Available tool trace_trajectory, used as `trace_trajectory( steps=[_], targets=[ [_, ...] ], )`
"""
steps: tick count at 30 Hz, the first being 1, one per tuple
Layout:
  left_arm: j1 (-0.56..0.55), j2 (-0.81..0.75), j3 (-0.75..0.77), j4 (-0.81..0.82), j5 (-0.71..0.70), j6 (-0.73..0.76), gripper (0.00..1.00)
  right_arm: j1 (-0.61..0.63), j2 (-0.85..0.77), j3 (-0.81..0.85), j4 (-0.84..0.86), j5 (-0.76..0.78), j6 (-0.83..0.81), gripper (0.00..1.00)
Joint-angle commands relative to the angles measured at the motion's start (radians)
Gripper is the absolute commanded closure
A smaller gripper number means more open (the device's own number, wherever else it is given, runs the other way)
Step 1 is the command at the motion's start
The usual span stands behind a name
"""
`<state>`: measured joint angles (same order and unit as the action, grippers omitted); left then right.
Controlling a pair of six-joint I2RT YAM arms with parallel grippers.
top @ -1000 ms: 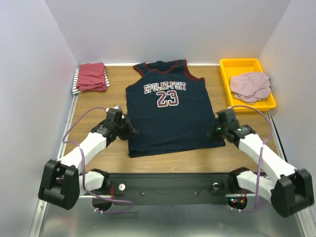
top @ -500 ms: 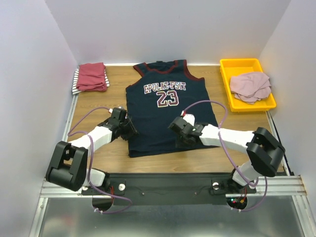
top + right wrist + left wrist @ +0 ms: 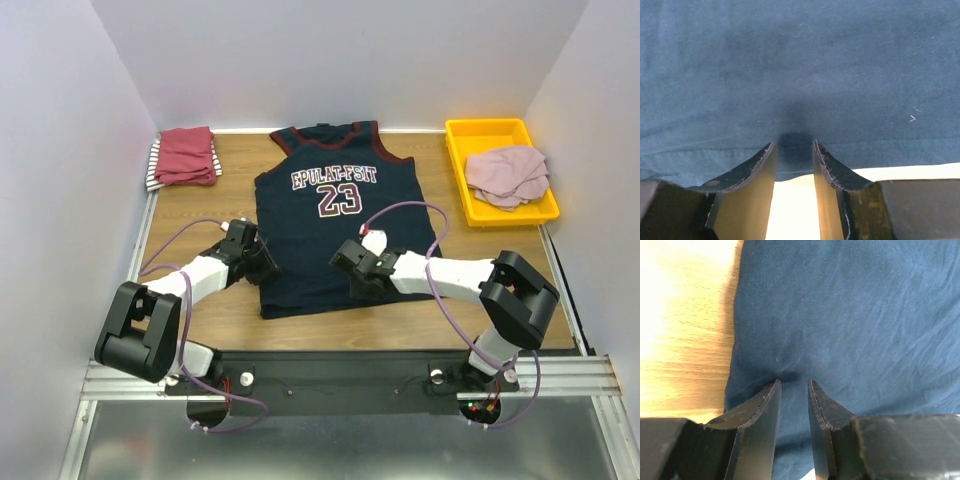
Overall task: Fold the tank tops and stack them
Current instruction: Flatten the tank top out
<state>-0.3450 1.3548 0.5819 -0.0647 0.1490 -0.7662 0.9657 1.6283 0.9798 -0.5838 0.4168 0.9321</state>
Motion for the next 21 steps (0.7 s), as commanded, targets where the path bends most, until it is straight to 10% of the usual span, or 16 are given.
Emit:
trace_trajectory(
  steps=[1, 10, 21],
  targets=[
    [-0.002, 0.001, -0.019, 0.016, -0.014, 0.004, 0.61, 0.008, 0.007, -0.015, 0.018, 0.059, 0.030, 0.59],
    [-0.002, 0.012, -0.019, 0.017, -0.012, 0.004, 0.62, 0.008, -0.004, -0.059, 0.022, 0.050, 0.042, 0.60],
    [0.004, 0.020, -0.022, 0.011, -0.022, -0.001, 0.62, 0.008, -0.047, -0.096, 0.019, 0.044, 0.056, 0.90]
  ],
)
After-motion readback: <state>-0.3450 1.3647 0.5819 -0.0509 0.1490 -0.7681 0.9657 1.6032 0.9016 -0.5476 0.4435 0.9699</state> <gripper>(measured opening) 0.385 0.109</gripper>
